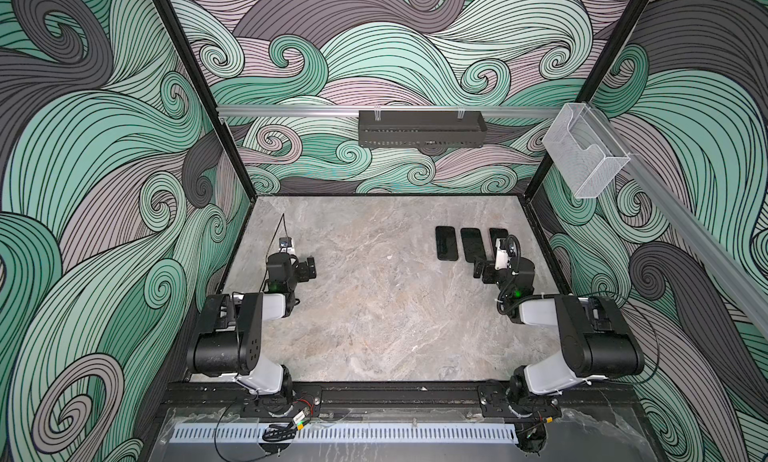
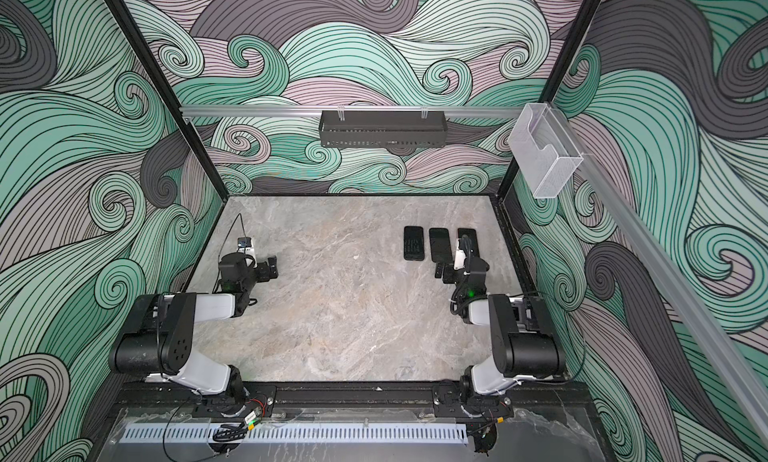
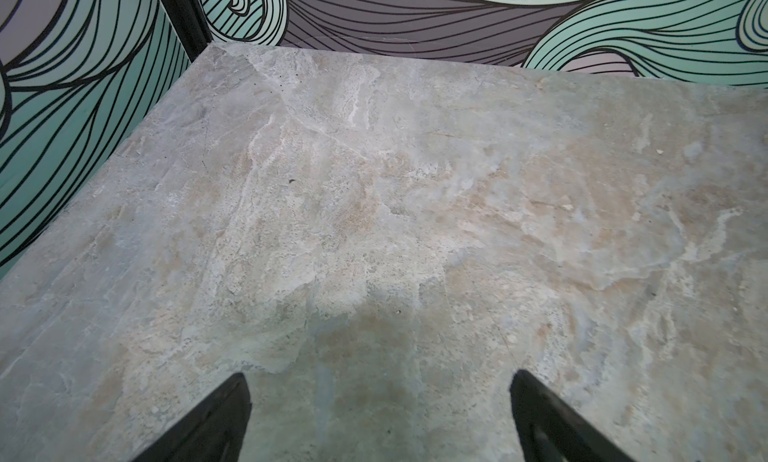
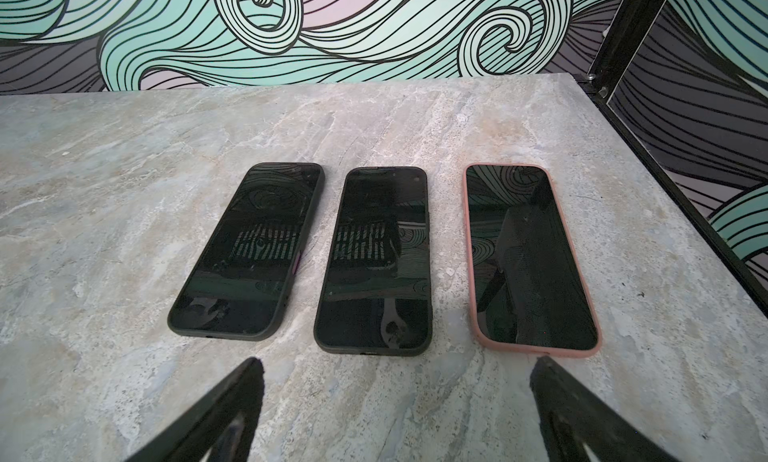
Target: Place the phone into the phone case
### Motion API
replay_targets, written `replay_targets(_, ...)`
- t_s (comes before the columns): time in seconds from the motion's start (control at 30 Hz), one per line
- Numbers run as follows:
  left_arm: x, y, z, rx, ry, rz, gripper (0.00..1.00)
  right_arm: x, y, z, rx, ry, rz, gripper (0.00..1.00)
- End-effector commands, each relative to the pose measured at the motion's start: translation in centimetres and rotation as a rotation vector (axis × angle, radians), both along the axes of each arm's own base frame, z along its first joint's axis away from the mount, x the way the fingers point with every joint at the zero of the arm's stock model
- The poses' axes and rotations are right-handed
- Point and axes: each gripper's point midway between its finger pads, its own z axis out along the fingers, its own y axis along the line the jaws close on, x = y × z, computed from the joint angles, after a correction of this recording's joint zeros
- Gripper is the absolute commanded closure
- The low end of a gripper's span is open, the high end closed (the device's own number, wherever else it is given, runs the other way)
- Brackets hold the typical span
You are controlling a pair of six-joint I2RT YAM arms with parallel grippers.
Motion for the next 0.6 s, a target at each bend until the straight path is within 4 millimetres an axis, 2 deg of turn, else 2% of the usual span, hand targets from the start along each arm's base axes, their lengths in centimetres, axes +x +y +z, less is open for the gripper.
replay_targets(0.0, 0.6, 0.1, 1.2, -0.004, -0.024, -0.009, 0.02, 0.5, 0.0, 1.1, -0.015, -0.037, -0.002, 0.01)
replay_targets(0.13, 0.3, -1.8, 1.4, -0.016, -0.051, -0.136, 0.01, 0.5, 0.0, 1.1, -0.015, -0.035, -0.003, 0.01)
replay_targets(0.17, 0.4, -1.4, 1.4, -0.014, -0.049, -0.115, 0.01, 0.5, 0.0, 1.1, -0.014, -0.035, -0.003, 0.01)
replay_targets(0.23, 0.4, 1.2, 1.1, -0.010, -0.022, 0.054, 0.02, 0.5, 0.0, 1.1, -0.015, -0.035, -0.003, 0.01)
replay_targets(0.37, 0.5, 0.9, 1.1, 0.001, -0.026, 0.034, 0.01, 0.5, 0.0, 1.1, -0.014, -0.036, -0.003, 0.01)
replay_targets(0.47, 0.6, -0.7, 1.3, -0.019, -0.038, -0.068, 0.01, 0.4, 0.0, 1.1, -0.014, -0.035, -0.003, 0.01)
replay_targets(0.57, 0.5, -0.8, 1.3, -0.014, -0.038, -0.076, 0.01, 0.5, 0.0, 1.1, -0.015, -0.035, -0.003, 0.01)
